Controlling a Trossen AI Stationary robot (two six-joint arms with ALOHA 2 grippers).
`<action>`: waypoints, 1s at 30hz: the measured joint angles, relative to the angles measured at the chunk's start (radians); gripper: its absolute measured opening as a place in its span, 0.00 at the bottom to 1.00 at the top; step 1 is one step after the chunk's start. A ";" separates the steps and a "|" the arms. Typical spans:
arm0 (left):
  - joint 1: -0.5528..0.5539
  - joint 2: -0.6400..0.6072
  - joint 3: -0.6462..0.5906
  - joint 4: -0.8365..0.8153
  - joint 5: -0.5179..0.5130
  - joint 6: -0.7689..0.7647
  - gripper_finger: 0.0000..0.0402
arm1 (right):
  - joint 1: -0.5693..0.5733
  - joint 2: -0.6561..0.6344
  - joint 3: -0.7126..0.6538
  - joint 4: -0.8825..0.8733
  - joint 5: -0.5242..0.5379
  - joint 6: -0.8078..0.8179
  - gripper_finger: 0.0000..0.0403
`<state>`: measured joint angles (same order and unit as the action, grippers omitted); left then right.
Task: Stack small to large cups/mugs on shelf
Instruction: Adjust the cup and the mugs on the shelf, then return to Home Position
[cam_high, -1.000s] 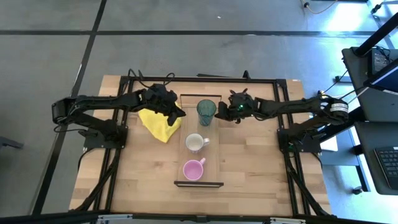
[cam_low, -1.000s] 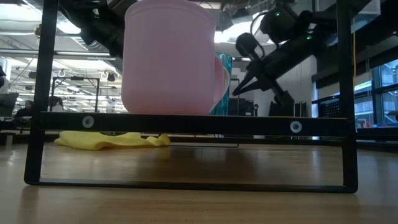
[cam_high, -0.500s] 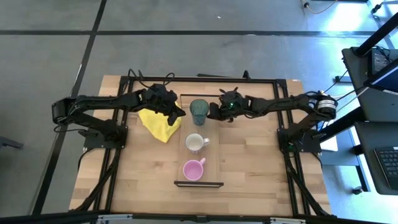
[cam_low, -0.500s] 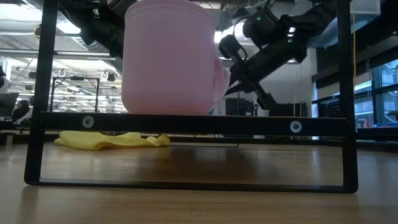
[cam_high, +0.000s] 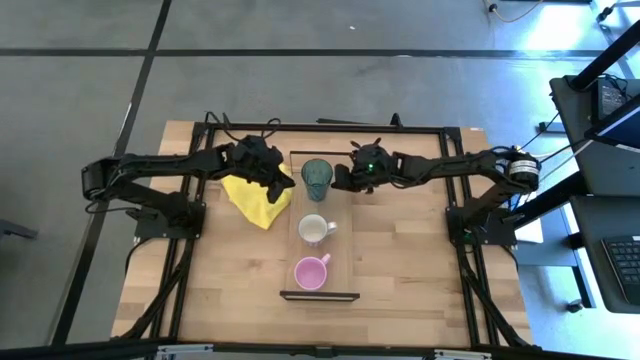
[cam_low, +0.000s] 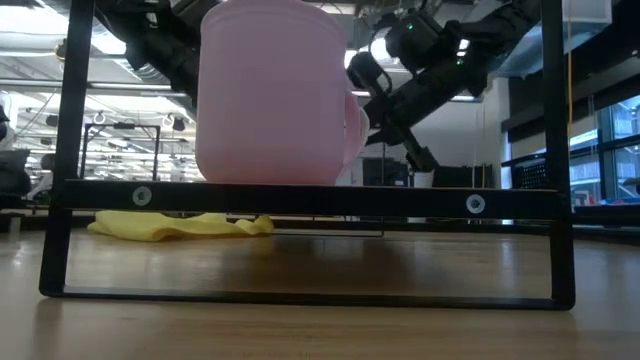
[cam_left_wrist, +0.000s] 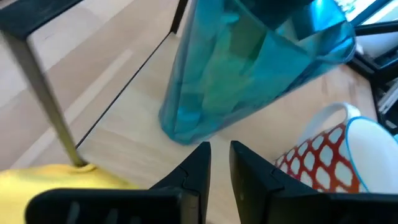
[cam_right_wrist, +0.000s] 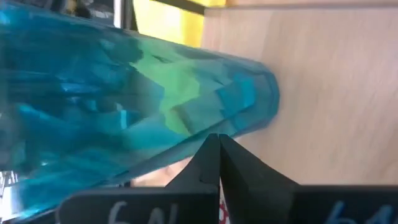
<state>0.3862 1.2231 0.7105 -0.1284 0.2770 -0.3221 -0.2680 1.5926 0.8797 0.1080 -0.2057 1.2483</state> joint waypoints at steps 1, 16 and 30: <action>0.000 -0.011 0.000 -0.016 -0.006 0.001 0.14 | 0.000 -0.016 0.000 -0.015 0.008 -0.010 0.01; -0.008 -0.630 -0.001 -0.062 0.001 -0.249 0.14 | 0.041 -0.548 0.080 -0.014 -0.032 -0.429 0.02; -0.119 -1.024 -0.001 -0.285 -0.151 -0.259 0.14 | 0.224 -0.778 0.168 -0.258 -0.144 -0.758 0.02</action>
<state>0.2669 0.1988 0.7097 -0.4132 0.1257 -0.5810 -0.0436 0.8142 1.0472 -0.1498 -0.3497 0.4906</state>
